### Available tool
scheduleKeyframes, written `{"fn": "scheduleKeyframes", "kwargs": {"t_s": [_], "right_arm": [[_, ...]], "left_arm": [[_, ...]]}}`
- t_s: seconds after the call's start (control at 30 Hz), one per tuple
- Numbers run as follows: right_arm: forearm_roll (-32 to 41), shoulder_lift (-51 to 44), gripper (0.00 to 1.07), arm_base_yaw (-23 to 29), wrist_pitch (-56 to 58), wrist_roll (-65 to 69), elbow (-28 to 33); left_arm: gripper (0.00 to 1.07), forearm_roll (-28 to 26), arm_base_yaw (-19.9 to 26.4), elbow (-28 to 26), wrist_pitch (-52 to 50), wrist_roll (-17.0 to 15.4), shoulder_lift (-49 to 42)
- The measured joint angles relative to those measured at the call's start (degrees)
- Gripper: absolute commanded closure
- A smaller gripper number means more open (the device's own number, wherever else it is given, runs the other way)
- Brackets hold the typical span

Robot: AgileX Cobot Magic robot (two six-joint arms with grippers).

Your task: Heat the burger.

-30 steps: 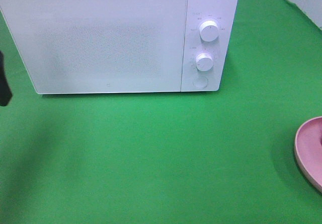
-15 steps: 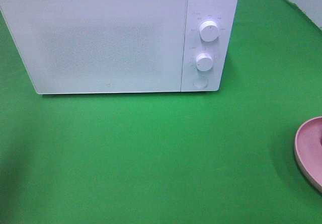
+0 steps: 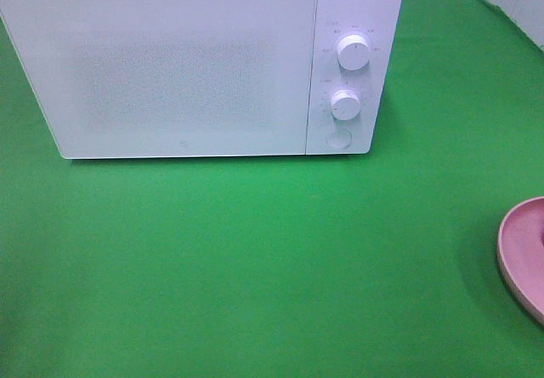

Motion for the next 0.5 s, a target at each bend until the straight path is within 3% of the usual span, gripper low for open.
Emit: {"fn": "scheduleKeyframes", "kwargs": {"t_s": [0.27, 0.5], "right_arm": [[0.00, 0.00, 0.32, 0.00, 0.00, 0.00, 0.00], [0.00, 0.00, 0.32, 0.00, 0.00, 0.00, 0.00]], "left_arm": [[0.08, 0.34, 0.00, 0.23, -1.26, 0.00, -11.86], [0.08, -2.81, 0.00, 0.23, -1.49, 0.00, -24.52]]}}
